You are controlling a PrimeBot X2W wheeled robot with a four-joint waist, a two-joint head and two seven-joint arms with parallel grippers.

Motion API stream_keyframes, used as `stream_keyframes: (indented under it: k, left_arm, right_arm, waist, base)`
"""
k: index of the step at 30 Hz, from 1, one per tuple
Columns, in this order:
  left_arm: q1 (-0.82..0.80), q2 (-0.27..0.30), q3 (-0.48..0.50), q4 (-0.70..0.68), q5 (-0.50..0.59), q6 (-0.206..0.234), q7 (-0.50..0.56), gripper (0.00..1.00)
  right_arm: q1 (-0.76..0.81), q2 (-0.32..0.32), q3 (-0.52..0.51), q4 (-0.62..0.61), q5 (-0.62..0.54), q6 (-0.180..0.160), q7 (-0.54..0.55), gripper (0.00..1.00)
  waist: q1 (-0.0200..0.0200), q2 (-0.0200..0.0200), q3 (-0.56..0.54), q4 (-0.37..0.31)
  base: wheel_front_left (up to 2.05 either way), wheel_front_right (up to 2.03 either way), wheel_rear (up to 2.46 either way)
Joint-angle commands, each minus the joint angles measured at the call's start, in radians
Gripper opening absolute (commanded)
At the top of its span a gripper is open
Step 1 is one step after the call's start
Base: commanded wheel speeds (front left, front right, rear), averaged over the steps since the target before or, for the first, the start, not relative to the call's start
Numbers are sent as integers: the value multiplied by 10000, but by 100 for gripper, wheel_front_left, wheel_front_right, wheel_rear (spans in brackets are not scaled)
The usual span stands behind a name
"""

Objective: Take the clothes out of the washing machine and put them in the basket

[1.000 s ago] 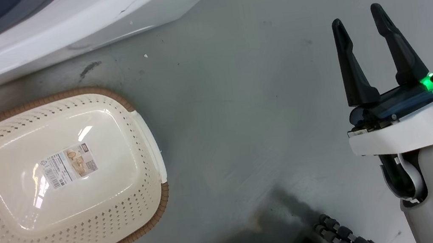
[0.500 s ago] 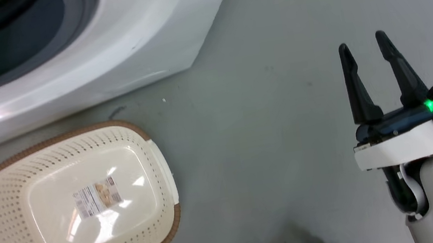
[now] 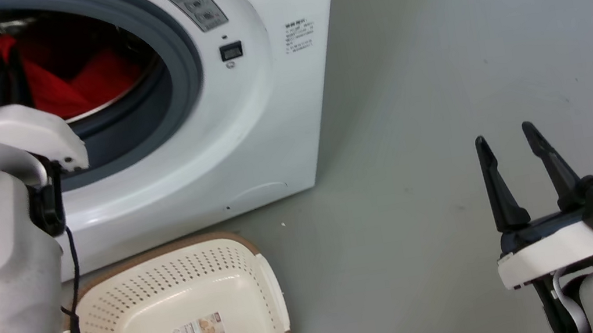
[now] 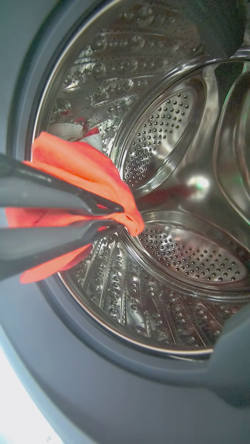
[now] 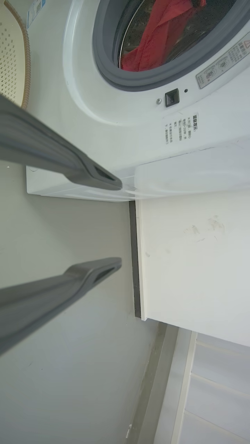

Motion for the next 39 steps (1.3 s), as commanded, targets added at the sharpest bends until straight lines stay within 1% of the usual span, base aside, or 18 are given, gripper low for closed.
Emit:
stream_keyframes:
  k: [1,4,13,15,16,24,28,31,33,36,39]
  left_arm:
    - [490,-157,-30,-334,8,-123,-140,0]
    - [895,-276,-4,-850,46,-128,-181,0]
    - [2546,-541,161,-3514,105,67,-197,0]
    - [2955,-616,160,-4264,115,171,-198,0]
    - [3517,-659,123,-5500,183,382,-186,0]
    - [5101,-614,-44,-8732,404,1025,207,0]
    - [5894,-624,-253,-10039,492,1287,555,0]
    - [6545,-708,-419,-10628,451,1472,861,0]
    - [7004,-774,-531,-10738,328,1558,1031,0]
    - [7704,-919,-650,-10426,76,1661,1205,0]
    - [8272,-1145,-668,-9742,-250,1727,1183,0]
  right_arm:
    - [322,14,-46,106,-179,-7,-29,100]
    - [508,14,-68,159,-206,-7,-23,100]
    - [1011,15,-179,-62,-337,-7,225,100]
    - [1083,14,-224,-156,-381,-7,278,100]
    - [1189,15,-298,-302,-398,-7,378,100]
    - [1488,15,-381,-582,-535,-7,654,100]
    - [1553,15,-335,-714,-576,-7,780,100]
    - [1571,15,-303,-816,-598,-7,843,100]
    - [1535,15,-263,-903,-589,-7,878,100]
    - [1413,15,-177,-984,-578,-7,900,100]
    - [1287,15,-98,-1026,-533,-7,873,100]
  waist:
    - [3,0,-915,547]
    - [3,0,-1293,713]
    - [3,0,-1964,1134]
    - [3,0,-2038,1247]
    - [3,0,-2090,1426]
    - [3,0,-2318,1889]
    - [3,0,-2404,2048]
    - [3,0,-2390,2126]
    - [3,0,-2299,2139]
    - [3,0,-2146,2092]
    - [3,0,-1912,2003]
  base:
    - [0,0,0]
    - [0,0,0]
    - [0,0,0]
    - [0,0,0]
    - [0,0,0]
    - [0,0,0]
    - [0,0,0]
    - [0,0,0]
    - [0,0,0]
    - [0,0,0]
    - [0,0,0]
